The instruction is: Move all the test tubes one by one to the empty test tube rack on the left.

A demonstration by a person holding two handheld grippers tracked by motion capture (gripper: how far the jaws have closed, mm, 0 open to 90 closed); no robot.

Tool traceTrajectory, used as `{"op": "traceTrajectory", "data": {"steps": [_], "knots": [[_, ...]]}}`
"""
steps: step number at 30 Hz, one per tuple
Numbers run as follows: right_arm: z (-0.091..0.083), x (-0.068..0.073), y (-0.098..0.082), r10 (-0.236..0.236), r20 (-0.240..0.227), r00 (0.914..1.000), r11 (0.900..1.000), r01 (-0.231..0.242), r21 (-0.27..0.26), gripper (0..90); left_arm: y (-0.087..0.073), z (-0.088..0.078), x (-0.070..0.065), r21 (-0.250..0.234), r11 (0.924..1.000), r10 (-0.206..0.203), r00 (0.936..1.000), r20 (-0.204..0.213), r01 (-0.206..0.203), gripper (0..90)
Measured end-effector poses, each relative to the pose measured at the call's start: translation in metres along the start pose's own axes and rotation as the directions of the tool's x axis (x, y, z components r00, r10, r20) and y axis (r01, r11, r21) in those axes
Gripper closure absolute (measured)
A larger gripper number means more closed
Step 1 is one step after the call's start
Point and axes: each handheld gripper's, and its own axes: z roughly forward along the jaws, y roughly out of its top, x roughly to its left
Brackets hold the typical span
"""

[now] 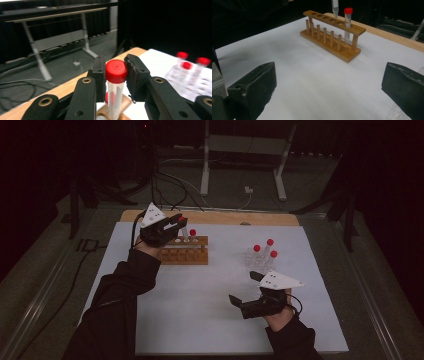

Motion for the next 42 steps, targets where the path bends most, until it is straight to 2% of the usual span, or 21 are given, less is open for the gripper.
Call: {"op": "traceTrajectory", "data": {"steps": [4,6,11,13,17,22,30,42], "knots": [[-0.001,-0.001,0.0,0.003,0.0,1.0,1.0,-0.003,-0.002,0.0,-0.003,0.005,0.008,0.002,0.9996,-0.027,0.9992,-0.028,0.027,71.9],[-0.001,-0.001,0.0,0.003,0.001,1.0,1.0,-0.003,0.0,0.0,-0.005,0.008,0.01,0.003,0.9996,-0.027,0.9985,-0.048,0.027,71.9],[0.0,-0.001,0.0,0.002,0.001,1.0,1.0,-0.002,0.007,0.0,-0.012,0.015,0.012,-0.009,0.9988,-0.047,0.9977,-0.048,0.047,71.9],[0.0,-0.002,-0.001,0.004,0.001,1.0,1.0,-0.004,0.011,0.0,-0.016,0.019,0.011,0.008,0.9993,-0.037,0.9981,-0.05,0.037,71.9],[0.0,-0.002,-0.001,0.002,0.0,1.0,1.0,-0.002,0.009,0.0,-0.024,0.025,0.012,0.023,0.9981,-0.055,0.9968,-0.058,0.057,71.9],[0.0,-0.003,-0.002,0.005,-0.004,1.0,1.0,-0.005,0.008,0.0,-0.035,0.033,0.011,0.055,0.9967,-0.055,0.9965,-0.063,0.059,71.9],[0.0,-0.003,-0.002,0.002,-0.002,1.0,1.0,-0.002,0.013,0.0,-0.053,0.042,0.009,0.094,0.9926,-0.073,0.996,-0.052,0.078,71.8],[-0.002,-0.004,-0.002,0.005,-0.002,1.0,1.0,-0.005,0.011,0.0,-0.061,0.047,0.007,0.14,0.9878,-0.059,0.9963,-0.063,0.068,71.8]]}}
